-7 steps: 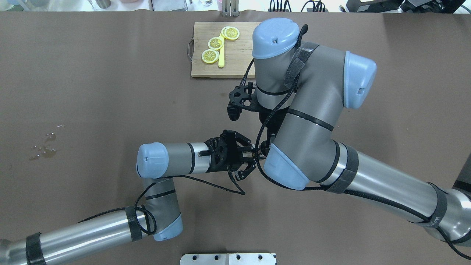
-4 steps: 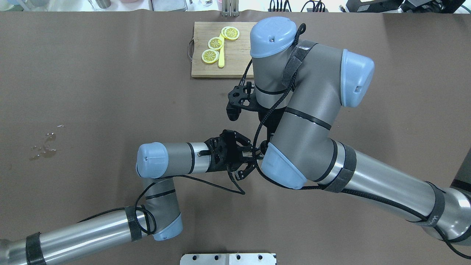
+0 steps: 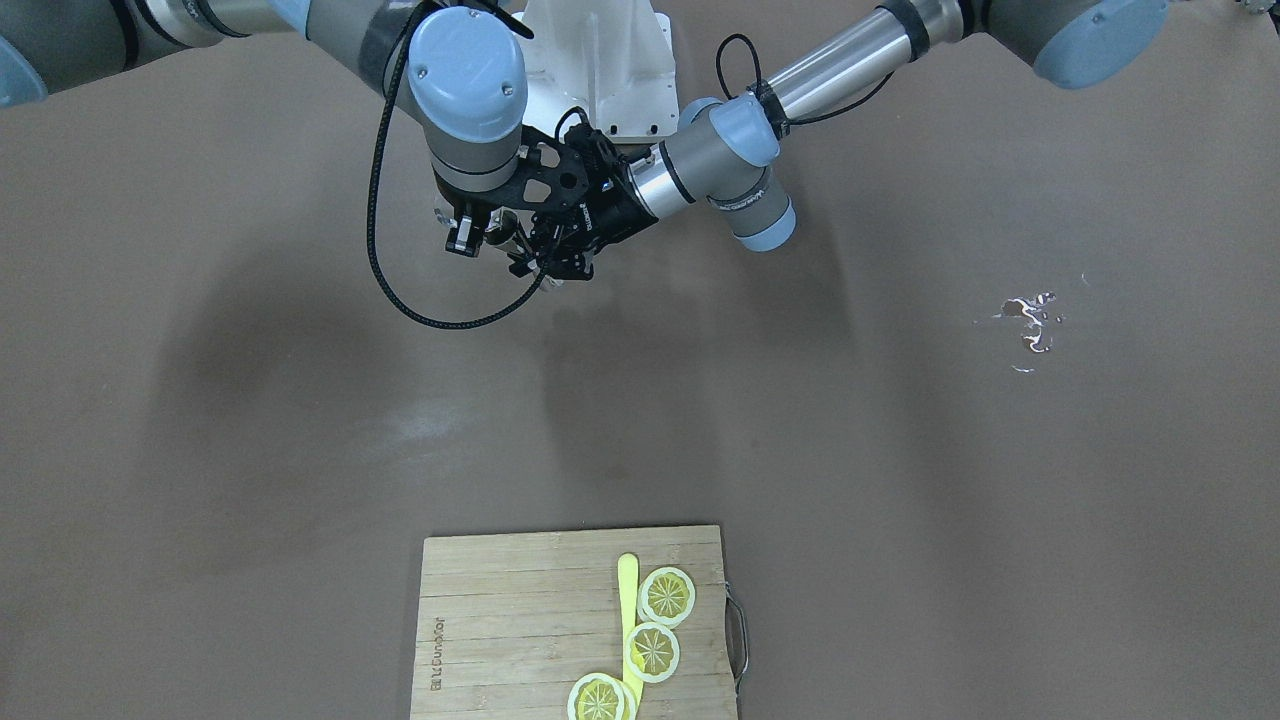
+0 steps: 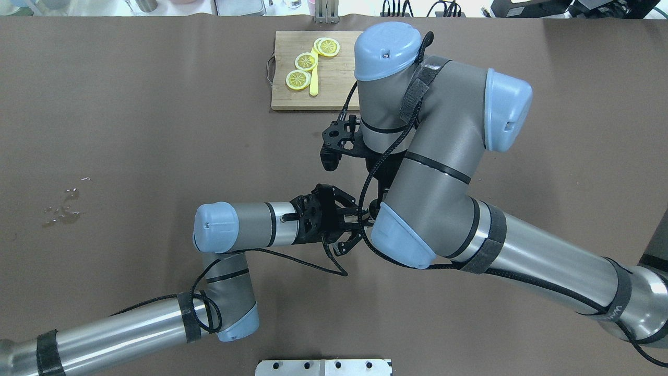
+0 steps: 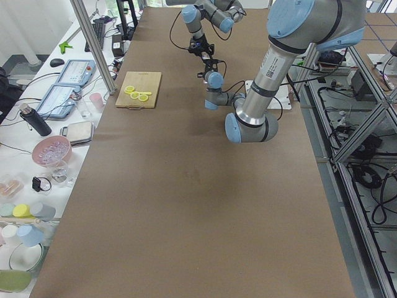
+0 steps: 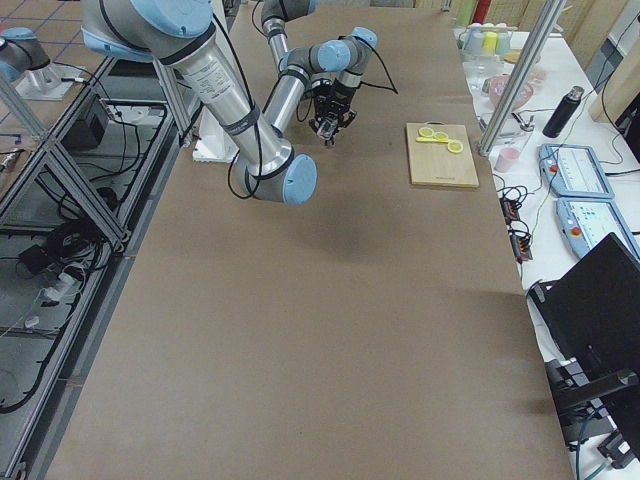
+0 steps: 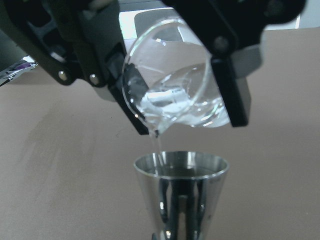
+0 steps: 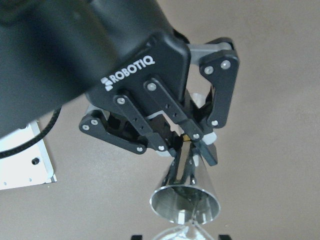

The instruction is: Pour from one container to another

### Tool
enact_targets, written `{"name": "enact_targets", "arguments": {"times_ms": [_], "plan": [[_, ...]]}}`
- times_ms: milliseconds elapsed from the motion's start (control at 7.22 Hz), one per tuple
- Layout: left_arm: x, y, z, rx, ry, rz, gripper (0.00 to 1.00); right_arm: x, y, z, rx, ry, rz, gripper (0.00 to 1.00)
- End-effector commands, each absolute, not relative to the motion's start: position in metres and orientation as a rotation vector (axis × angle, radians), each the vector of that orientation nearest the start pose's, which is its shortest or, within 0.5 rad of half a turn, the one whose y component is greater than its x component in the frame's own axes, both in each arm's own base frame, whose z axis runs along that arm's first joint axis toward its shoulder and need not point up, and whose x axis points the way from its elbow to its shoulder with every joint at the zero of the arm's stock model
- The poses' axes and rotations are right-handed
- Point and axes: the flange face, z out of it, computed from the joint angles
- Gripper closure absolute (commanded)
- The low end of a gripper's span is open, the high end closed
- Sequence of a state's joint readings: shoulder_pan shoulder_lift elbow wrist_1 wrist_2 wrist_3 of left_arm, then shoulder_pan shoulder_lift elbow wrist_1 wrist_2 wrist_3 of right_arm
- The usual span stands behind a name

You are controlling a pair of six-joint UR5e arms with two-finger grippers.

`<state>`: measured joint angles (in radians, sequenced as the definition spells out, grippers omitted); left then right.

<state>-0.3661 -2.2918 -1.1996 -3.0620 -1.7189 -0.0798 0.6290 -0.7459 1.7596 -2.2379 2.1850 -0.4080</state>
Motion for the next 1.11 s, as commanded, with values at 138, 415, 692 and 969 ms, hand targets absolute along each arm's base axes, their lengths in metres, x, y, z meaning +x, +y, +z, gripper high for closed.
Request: {"name": "enact_targets", "arguments": {"times_ms": [138, 415, 692, 969], "plan": [[0.627, -0.368, 0.225, 1.490, 1.249, 0.905, 1.00, -0.457, -0.438, 0.159, 0.247, -0.748, -1.390, 1.00], [0.627, -0.368, 0.225, 1.489, 1.250, 0.906, 1.00, -0.441, -0.440, 0.168, 0.334, -0.767, -1.369, 1.00], [0.626, -0.367, 0.224, 1.497, 1.254, 0.902, 1.00, -0.388, -0.446, 0.186, 0.418, -0.768, -1.317, 1.00], [0.621, -0.369, 0.221, 1.519, 1.263, 0.892, 1.00, -0.322, -0.464, 0.219, 0.497, -0.741, -1.230, 1.00]]}}
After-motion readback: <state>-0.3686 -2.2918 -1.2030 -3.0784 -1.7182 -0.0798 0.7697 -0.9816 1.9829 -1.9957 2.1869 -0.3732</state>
